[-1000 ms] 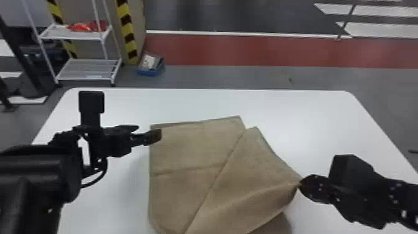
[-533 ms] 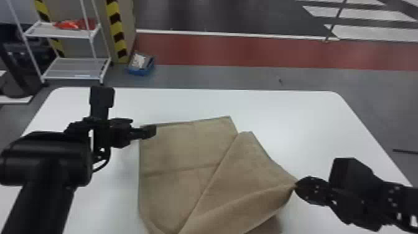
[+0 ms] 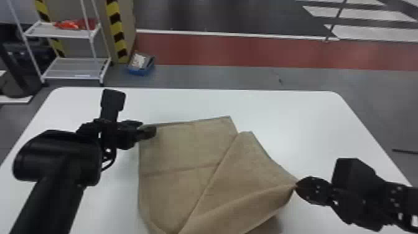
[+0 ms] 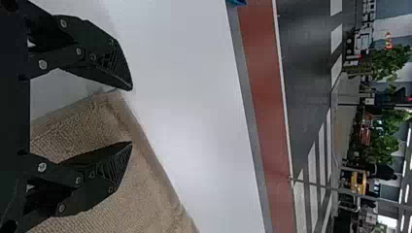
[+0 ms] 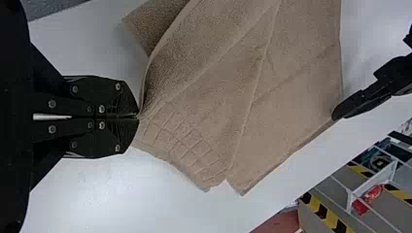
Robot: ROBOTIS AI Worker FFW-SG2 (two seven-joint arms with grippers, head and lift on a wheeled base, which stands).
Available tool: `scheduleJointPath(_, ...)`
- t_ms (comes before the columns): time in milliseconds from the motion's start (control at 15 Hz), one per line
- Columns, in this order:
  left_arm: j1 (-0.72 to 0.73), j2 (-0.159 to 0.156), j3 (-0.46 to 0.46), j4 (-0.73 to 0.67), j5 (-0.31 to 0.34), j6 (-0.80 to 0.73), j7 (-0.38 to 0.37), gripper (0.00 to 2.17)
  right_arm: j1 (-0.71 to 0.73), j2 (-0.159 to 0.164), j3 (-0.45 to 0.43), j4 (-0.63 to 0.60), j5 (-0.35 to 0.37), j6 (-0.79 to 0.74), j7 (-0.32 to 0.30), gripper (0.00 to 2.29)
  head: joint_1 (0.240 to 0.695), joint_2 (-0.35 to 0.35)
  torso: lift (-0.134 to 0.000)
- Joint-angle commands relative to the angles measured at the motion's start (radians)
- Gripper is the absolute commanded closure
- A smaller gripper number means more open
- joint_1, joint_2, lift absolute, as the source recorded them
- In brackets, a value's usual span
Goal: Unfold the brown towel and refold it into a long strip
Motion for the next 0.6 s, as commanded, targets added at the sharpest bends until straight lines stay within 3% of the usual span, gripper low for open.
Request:
scheduleJointPath(0, 0.003, 0.000, -0.009, 0.001, -0.013, 0.002, 0.019, 2.01, -0.002, 0.001, -0.009, 0.001, -0.005, -0.007, 0.000, 1.40, 0.695, -0.105, -0.123)
scheduleJointPath(67, 0.004, 0.001, -0.014, -0.001, -0.018, 0.005, 0.022, 2.12, -0.005, 0.000, -0.017, 0.001, -0.012, -0.007, 0.000, 1.40, 0.695, -0.106, -0.123)
scheduleJointPath(333, 0.030, 0.006, 0.008, -0.078, -0.025, 0.058, -0.003, 2.14, -0.107, 0.003, -0.063, 0.064, -0.022, 0.011, -0.011, 1.40, 0.695, -0.112, -0.123)
scheduleJointPath(533, 0.049, 0.009, 0.100, -0.165, -0.010, 0.131, -0.003, 2.15, -0.215, 0.004, -0.108, 0.132, -0.022, 0.030, -0.018, 1.40, 0.695, -0.122, -0.123)
